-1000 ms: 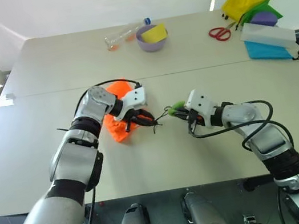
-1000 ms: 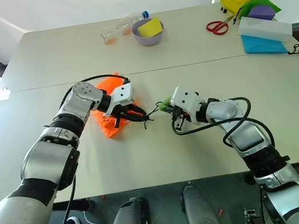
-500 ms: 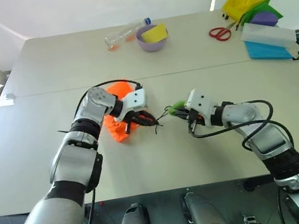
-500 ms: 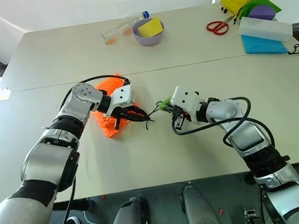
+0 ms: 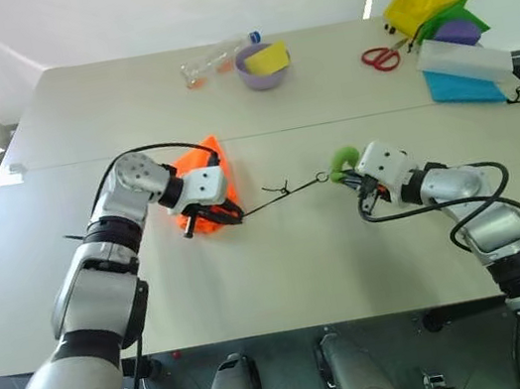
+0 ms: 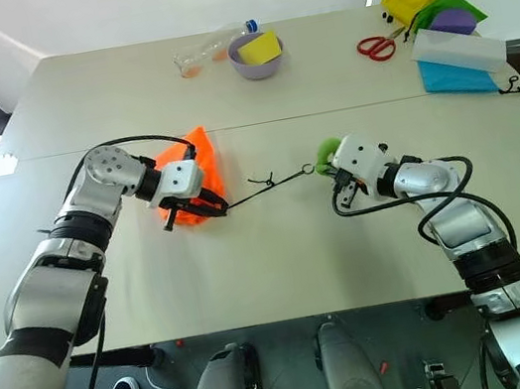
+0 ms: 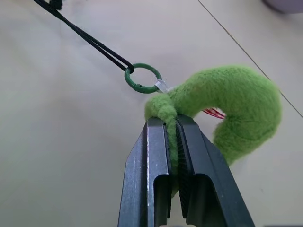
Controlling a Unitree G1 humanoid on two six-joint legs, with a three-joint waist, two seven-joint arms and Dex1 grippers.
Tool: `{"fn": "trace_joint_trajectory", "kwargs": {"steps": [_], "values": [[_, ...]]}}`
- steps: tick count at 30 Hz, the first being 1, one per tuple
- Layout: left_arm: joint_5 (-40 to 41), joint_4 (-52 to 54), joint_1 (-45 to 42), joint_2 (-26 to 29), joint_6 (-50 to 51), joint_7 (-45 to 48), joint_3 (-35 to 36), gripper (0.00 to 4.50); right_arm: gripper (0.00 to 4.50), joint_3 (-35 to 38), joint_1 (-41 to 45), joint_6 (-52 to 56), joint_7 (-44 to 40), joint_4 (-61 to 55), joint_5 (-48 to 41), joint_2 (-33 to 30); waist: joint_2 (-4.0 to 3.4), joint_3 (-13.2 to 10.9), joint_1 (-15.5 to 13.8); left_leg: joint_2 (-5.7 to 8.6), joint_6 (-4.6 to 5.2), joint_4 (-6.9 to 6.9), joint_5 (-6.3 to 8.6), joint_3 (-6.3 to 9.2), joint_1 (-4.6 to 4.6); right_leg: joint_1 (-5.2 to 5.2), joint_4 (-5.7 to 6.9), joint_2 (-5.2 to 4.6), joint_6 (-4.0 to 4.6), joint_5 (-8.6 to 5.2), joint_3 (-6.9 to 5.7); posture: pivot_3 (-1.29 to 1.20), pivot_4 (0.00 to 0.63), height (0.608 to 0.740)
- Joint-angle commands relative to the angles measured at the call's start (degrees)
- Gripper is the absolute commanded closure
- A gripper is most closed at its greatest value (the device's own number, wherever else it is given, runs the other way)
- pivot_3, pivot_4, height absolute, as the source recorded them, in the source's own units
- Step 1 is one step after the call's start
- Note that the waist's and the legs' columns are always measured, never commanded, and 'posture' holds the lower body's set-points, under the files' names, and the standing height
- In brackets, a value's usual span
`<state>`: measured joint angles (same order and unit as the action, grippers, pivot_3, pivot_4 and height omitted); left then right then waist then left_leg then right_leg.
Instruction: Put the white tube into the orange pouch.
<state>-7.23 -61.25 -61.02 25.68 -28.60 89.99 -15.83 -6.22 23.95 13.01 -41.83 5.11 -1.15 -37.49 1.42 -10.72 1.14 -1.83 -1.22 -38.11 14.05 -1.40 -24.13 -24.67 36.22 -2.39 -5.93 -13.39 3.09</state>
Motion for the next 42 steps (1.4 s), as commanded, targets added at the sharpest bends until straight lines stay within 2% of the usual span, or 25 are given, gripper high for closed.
{"fn": "trace_joint_trajectory", "kwargs": {"steps": [1,10,16,19,20,21,23,27,29,30,32,36,39,40,42], "values": [[1.9,3.5,2.7,4.4,0.1,2.5,0.2,4.19,4.5,3.3,1.6,-1.3,1.8,1.7,1.2,-2.1,0.0,0.0,0.1,-0.01,0.0,0.0,0.0,0.0,0.01,0.0,0.01,0.0,0.0,0.0,0.0,0.0,0.15,0.74],[4.4,5.3,5.6,10.9,-1.7,1.9,1.1,4.19,4.5,3.1,2.7,-3.2,2.5,5.3,2.8,-2.7,0.0,0.0,0.0,-0.02,0.0,-0.03,0.0,-0.01,0.08,0.01,0.11,0.0,0.0,0.0,0.01,0.0,0.15,0.74],[6.6,5.9,7.2,9.4,-0.8,0.9,2.4,4.19,4.5,3.1,2.7,-2.7,1.8,5.0,1.7,-1.8,0.0,0.0,-0.1,-0.01,0.0,-0.05,0.0,-0.03,0.07,0.02,0.11,-0.01,0.0,0.0,0.01,0.0,0.15,0.74],[9.9,7.5,7.8,7.2,7.3,2.3,3.5,4.19,4.5,2.6,1.6,-0.6,-1.0,2.5,-1.1,-0.8,0.0,0.0,-0.1,-0.01,0.0,-0.06,0.0,-0.03,0.07,0.02,0.11,-0.01,0.0,0.01,0.01,0.0,0.15,0.74],[10.9,8.4,8.1,6.9,9.0,2.4,3.3,3.28,4.5,2.4,1.1,0.2,-2.2,1.4,-2.2,-0.6,-0.01,0.0,-0.1,-0.01,0.0,-0.06,-0.01,-0.02,0.07,0.02,0.12,-0.01,0.0,0.01,0.0,0.0,0.15,0.74],[12.7,10.4,8.9,7.1,11.5,2.5,2.5,2.98,4.14,2.5,0.5,1.0,-2.9,0.1,-3.5,-0.2,-0.01,0.0,-0.1,-0.01,0.01,-0.06,-0.01,-0.02,0.07,0.03,0.13,-0.01,0.0,0.01,0.0,0.0,0.15,0.74],[15.6,14.2,10.7,6.1,13.9,2.5,3.9,1.94,3.38,2.7,-0.5,4.1,-4.1,-3.4,-6.4,0.9,-0.01,0.0,-0.1,-0.01,0.0,-0.06,-0.01,-0.01,0.08,0.03,0.15,-0.01,-0.01,0.01,0.0,0.0,0.15,0.74],[21.0,20.2,12.3,4.6,21.0,1.0,9.0,0.01,1.27,3.7,-2.6,8.8,-6.6,-9.8,-11.4,1.2,-0.01,0.0,-0.2,-0.02,0.0,-0.1,-0.01,0.02,0.06,0.03,0.18,-0.02,-0.01,0.01,-0.01,0.0,0.15,0.74],[23.7,23.7,13.3,4.7,25.0,-0.1,11.3,0.0,0.36,4.2,-4.0,11.2,-8.1,-13.0,-14.0,0.6,-0.01,0.0,-0.2,-0.02,0.0,-0.13,-0.01,0.03,0.06,0.04,0.2,-0.01,-0.01,0.01,-0.01,0.0,0.15,0.74],[25.0,25.5,14.0,4.7,26.1,-0.9,12.5,0.0,0.08,4.6,-4.8,12.0,-9.0,-14.7,-15.4,0.2,-0.01,0.0,-0.2,-0.02,0.0,-0.14,-0.01,0.03,0.07,0.04,0.22,-0.01,-0.01,0.01,-0.01,0.0,0.15,0.74],[26.6,29.7,15.7,5.6,30.2,-2.0,13.8,0.0,0.08,6.2,-6.1,15.2,-10.8,-18.3,-19.8,0.0,-0.01,0.0,-0.1,-0.02,0.0,-0.14,-0.01,0.04,0.12,0.08,0.22,-0.02,-0.01,0.01,-0.01,0.0,0.15,0.74],[30.0,34.0,16.7,5.3,35.4,-10.1,19.2,0.0,0.08,9.2,-6.9,14.9,-9.7,-20.9,-23.3,1.4,-0.01,0.0,-0.1,-0.03,0.0,-0.13,-0.01,0.04,0.17,0.1,0.27,-0.01,-0.01,0.01,-0.01,0.0,0.15,0.74],[29.6,33.9,17.4,6.0,36.4,-18.5,22.9,0.0,0.08,9.5,-7.9,11.5,-6.9,-20.7,-20.7,2.1,0.0,0.0,-0.2,-0.03,0.0,-0.16,-0.01,0.05,0.26,0.17,0.28,-0.01,-0.01,0.01,-0.01,0.0,0.15,0.74],[27.4,33.5,18.9,6.5,32.0,-22.9,24.5,0.0,0.08,9.7,-8.1,9.1,-4.1,-19.2,-18.2,2.9,0.01,0.0,-0.1,-0.02,0.0,-0.15,-0.01,0.03,0.39,0.27,0.28,-0.02,0.0,0.01,0.0,0.0,0.15,0.74],[26.4,33.2,21.6,7.7,30.9,-28.4,27.2,0.0,0.08,10.4,-8.1,5.5,2.5,-15.5,-13.3,4.4,0.01,0.0,0.1,-0.03,0.0,-0.12,-0.01,-0.03,0.56,0.37,0.28,-0.04,0.0,0.01,0.03,0.0,0.15,0.74]]}}
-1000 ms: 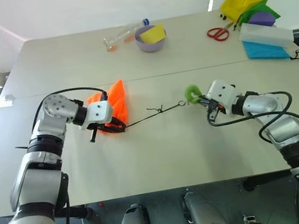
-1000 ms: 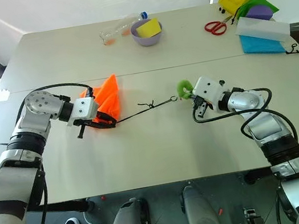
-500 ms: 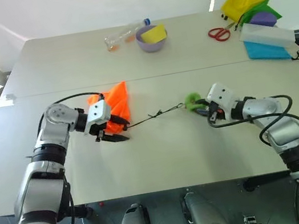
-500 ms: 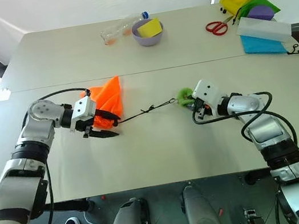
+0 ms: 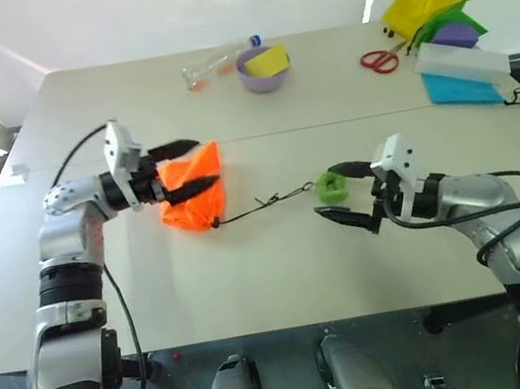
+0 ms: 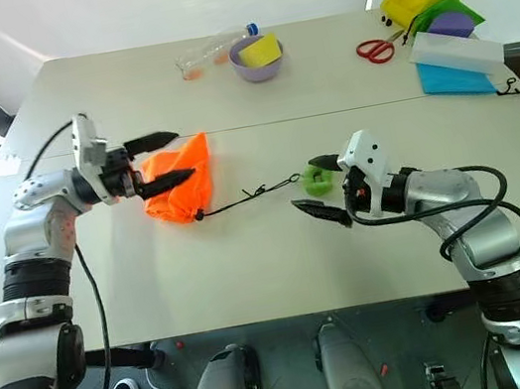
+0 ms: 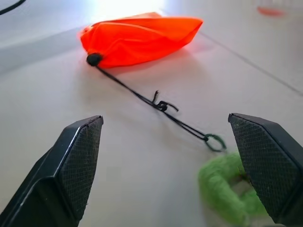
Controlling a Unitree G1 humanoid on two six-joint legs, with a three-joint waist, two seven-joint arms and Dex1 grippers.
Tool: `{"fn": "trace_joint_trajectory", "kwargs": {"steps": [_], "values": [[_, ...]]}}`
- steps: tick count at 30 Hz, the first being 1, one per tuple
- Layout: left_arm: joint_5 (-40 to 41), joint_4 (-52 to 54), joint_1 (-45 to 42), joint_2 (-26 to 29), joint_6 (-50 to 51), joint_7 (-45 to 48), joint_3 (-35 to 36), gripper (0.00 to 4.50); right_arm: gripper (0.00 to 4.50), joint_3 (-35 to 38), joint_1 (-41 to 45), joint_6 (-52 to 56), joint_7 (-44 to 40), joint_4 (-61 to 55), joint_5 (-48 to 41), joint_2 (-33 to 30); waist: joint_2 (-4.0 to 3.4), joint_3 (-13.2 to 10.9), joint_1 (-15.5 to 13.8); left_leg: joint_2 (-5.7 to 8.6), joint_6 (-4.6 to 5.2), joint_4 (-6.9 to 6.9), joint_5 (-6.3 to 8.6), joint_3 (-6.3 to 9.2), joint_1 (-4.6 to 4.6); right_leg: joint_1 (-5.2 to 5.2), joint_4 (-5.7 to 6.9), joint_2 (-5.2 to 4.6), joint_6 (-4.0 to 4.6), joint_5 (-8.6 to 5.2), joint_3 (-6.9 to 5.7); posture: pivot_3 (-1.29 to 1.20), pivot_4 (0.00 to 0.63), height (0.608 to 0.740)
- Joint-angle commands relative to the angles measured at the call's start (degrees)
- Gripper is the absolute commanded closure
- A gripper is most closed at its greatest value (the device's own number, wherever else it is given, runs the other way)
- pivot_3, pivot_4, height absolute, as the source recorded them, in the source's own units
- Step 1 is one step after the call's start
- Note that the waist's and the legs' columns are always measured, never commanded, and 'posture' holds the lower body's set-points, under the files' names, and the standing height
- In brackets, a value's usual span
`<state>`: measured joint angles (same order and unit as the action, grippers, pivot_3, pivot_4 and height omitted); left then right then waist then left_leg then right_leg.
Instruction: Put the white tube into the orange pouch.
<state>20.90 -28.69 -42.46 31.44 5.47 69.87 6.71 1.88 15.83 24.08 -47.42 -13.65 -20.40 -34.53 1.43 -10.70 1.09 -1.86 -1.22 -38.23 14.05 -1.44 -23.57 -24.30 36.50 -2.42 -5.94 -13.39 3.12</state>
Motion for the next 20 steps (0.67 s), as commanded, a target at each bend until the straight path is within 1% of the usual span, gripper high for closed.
{"fn": "trace_joint_trajectory", "kwargs": {"steps": [1,5,7,11,13,16,20], "values": [[-1.3,1.0,4.2,2.4,-2.8,-10.0,5.9,0.0,0.08,2.7,0.1,-5.7,10.6,5.0,7.3,2.0,0.0,0.0,0.2,0.01,0.0,0.05,0.0,-0.05,0.05,0.0,0.0,-0.01,0.0,0.0,0.04,0.0,0.15,0.74],[0.9,9.7,14.9,4.0,-0.7,-14.1,10.4,0.0,0.08,5.0,1.6,-9.9,19.9,11.1,12.0,4.5,-0.01,0.0,0.2,-0.03,0.0,0.12,0.0,-0.12,0.07,-0.05,0.05,-0.06,0.0,0.0,0.05,0.0,0.15,0.74],[1.4,15.2,20.8,4.3,1.1,-16.5,11.7,0.0,0.08,7.1,3.5,-11.2,23.5,15.1,12.5,5.6,0.0,0.0,0.1,-0.02,0.0,0.12,0.0,-0.13,0.06,-0.07,0.08,-0.09,0.0,0.0,0.03,0.0,0.15,0.74],[3.5,25.3,30.0,4.1,5.7,-19.8,13.5,0.0,0.08,8.2,5.4,-15.1,25.6,22.5,14.0,5.2,0.03,0.0,-0.4,-0.01,-0.02,0.1,-0.01,-0.16,0.07,0.0,0.03,-0.2,0.24,-0.12,0.05,0.0,0.15,0.74],[3.6,29.4,35.0,4.1,6.8,-21.0,14.3,0.0,0.08,8.4,6.2,-17.2,25.7,26.3,14.4,4.8,0.05,0.0,-0.1,-0.02,-0.02,0.09,-0.01,-0.19,0.08,0.06,-0.05,-0.23,0.25,-0.12,0.05,0.0,0.15,0.74],[4.2,33.5,40.4,3.7,7.4,-22.2,15.2,0.0,0.08,8.1,7.3,-19.6,25.4,31.1,15.1,4.1,0.04,0.0,0.1,-0.04,-0.02,0.1,-0.01,-0.27,0.14,0.12,-0.12,-0.24,0.27,-0.13,0.09,0.0,0.15,0.74],[5.2,37.5,45.3,3.6,7.1,-22.0,14.9,0.0,0.08,6.8,8.3,-21.3,24.6,34.2,15.5,4.4,0.04,0.0,0.2,-0.05,-0.02,0.11,-0.01,-0.26,0.14,0.09,-0.11,-0.21,0.29,-0.13,0.09,0.0,0.15,0.74]]}}
